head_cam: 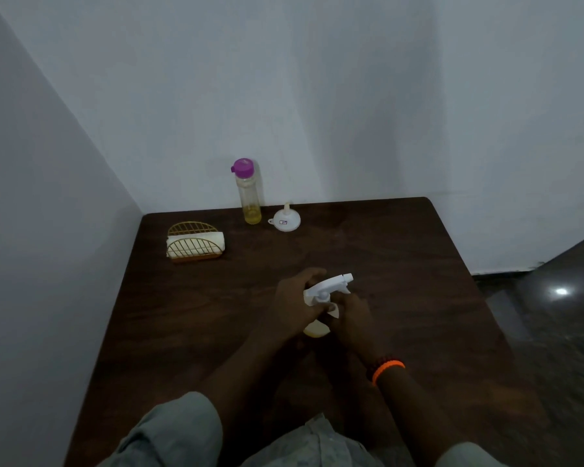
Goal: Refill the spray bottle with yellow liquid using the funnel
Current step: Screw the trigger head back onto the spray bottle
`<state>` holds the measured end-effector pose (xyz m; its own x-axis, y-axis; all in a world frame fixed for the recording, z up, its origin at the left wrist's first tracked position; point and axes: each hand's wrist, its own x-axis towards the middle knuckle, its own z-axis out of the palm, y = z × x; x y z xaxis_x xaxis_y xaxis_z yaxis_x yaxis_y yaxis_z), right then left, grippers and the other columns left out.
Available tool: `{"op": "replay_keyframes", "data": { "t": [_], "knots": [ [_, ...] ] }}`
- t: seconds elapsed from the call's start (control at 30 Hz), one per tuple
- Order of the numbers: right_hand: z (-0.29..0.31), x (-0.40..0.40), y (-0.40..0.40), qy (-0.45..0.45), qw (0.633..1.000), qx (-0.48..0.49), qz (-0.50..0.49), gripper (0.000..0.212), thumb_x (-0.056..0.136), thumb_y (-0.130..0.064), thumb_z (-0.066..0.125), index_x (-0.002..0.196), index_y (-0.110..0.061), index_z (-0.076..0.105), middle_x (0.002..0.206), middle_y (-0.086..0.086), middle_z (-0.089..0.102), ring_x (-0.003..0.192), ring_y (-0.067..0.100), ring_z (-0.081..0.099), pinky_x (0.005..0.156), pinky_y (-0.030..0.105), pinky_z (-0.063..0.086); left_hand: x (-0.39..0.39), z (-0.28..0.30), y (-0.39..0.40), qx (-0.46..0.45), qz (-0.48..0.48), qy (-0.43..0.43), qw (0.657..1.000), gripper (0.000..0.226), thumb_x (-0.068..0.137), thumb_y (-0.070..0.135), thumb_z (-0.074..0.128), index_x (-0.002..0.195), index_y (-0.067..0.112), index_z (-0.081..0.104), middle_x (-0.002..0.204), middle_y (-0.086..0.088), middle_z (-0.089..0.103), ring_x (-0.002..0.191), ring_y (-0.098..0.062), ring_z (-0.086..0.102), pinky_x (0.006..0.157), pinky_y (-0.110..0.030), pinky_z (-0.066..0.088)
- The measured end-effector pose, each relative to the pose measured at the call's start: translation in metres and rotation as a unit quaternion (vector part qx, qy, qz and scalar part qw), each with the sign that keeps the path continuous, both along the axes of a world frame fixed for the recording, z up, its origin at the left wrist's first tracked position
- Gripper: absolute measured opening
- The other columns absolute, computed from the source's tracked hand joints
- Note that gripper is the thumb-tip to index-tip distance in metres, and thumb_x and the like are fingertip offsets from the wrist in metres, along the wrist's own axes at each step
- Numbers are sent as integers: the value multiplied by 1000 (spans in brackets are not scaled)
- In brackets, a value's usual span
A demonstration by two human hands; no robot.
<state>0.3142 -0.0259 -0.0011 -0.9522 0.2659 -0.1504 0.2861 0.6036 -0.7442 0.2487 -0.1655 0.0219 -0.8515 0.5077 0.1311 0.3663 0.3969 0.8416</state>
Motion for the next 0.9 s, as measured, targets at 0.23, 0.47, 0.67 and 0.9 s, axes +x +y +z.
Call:
{"op": "replay_keyframes", "data": {
  "t": [0.23, 0.47, 0.67, 0.9],
  "knots": [
    [-1, 3, 2, 8, 1000, -8, 0, 24, 87, -23, 74, 108, -11, 71, 99, -10, 63, 77, -12, 53, 66, 2, 42, -1, -3, 4, -41, -29, 25, 998, 44, 79, 38, 68, 119, 20, 67, 113, 3, 70, 101, -8, 63, 90, -29, 52],
    [-2, 1, 3, -4, 1000, 9, 9, 27, 85, -29, 75, 108, -15, 71, 105, -8, 68, 86, -3, 60, 68, 4, 37, -1, -15, 12, -38, 27, 37, 998, 38, 75, 46, 76, 99, 17, 70, 93, 5, 70, 84, -7, 64, 79, -24, 51],
    [0, 1, 3, 9, 1000, 6, 8, 23, 87, -30, 73, 105, -16, 73, 98, -16, 58, 76, -12, 50, 64, 2, 38, 0, -16, 11, -36, 59, 30, 997, 21, 76, 31, 82, 91, 23, 70, 82, 15, 68, 71, 2, 62, 70, -20, 52],
    [-1, 1, 2, 0, 1000, -4, -5, 24, 86, -26, 75, 106, -13, 70, 92, -19, 56, 76, -11, 51, 63, 3, 36, -8, -10, 12, -71, 15, 74, 995, 38, 75, 53, 64, 89, 18, 72, 83, 5, 71, 74, -6, 64, 68, -22, 52]
  ]
}}
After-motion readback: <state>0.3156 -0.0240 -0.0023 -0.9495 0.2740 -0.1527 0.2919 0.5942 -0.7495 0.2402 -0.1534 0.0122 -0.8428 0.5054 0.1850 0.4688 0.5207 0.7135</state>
